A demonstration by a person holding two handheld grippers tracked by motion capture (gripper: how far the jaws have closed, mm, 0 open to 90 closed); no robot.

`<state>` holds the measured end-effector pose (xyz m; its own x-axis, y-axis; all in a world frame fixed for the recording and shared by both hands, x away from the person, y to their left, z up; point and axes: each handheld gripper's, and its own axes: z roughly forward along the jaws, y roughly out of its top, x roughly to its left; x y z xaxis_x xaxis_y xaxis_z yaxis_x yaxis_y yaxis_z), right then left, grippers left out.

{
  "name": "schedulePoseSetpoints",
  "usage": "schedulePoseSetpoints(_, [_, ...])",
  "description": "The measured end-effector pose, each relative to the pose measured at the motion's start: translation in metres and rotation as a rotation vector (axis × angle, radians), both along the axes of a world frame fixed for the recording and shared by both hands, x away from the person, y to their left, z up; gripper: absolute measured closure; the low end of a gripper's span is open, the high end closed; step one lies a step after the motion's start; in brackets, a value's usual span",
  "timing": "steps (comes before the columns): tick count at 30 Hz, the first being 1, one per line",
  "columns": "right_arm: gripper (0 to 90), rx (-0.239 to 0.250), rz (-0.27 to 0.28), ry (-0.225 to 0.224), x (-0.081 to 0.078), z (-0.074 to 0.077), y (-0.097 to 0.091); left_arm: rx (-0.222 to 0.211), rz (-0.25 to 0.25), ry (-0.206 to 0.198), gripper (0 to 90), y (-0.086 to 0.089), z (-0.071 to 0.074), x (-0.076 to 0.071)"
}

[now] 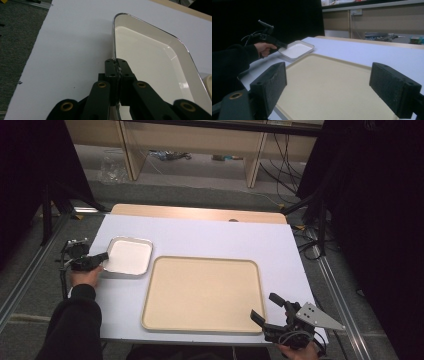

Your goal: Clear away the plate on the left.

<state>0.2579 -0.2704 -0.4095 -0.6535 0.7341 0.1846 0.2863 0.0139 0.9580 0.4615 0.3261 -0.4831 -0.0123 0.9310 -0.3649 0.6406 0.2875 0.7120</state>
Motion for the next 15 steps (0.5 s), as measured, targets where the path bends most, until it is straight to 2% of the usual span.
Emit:
schedulePoseSetpoints(1, [15.3,-0.015,0.001,-0.018,0.002,0.0,-0.001,-0.017,0.005,0.001,88.1,0.001,0.001,0.0])
schedulePoseSetpoints(3, [15.3,-0.008,0.003,-0.019,0.002,-0.001,0.0,-0.055,0.011,-0.011,88.1,0.004,0.003,-0.001])
schedulePoseSetpoints(4, [15.3,-0.015,0.005,-0.014,0.001,0.0,-0.001,-0.066,-0.001,-0.02,88.1,0.006,0.003,-0.001])
schedulePoseSetpoints(5, [15.3,0.013,0.01,0.004,0.0,0.0,0.0,-0.077,-0.007,-0.029,88.2,0.007,0.004,-0.002])
schedulePoseSetpoints(6, [15.3,0.02,0.019,-0.001,0.001,-0.001,0.001,-0.094,-0.008,-0.034,88.2,0.007,0.006,-0.002])
schedulePoseSetpoints(7, [15.3,0.005,0.014,0.004,0.001,-0.001,0.001,-0.1,-0.01,-0.036,88.2,0.006,0.006,-0.002])
schedulePoseSetpoints(8, [15.3,-0.011,0.005,-0.018,0.002,-0.001,0.0,-0.111,-0.011,-0.05,88.2,0.006,0.006,-0.002])
schedulePoseSetpoints(9, [15.3,-0.013,0.005,-0.01,0.001,-0.001,0.0,-0.112,-0.012,-0.039,88.2,0.005,0.008,-0.002])
schedulePoseSetpoints(11, [15.2,0.031,0.02,0.006,0.0,-0.001,0.001,-0.114,-0.033,-0.047,88.3,0.003,0.009,-0.002])
schedulePoseSetpoints(13, [15.3,-0.017,0.003,-0.017,0.001,0.0,-0.001,-0.119,-0.046,-0.048,88.3,0.0,0.011,-0.002])
schedulePoseSetpoints(14, [15.3,-0.019,0.009,-0.016,0.001,0.0,-0.001,-0.13,-0.045,-0.049,88.3,-0.002,0.012,-0.002])
schedulePoseSetpoints(15, [15.2,0.008,0.009,-0.006,0.0,-0.001,0.001,-0.132,-0.055,-0.056,88.3,-0.003,0.012,-0.002])
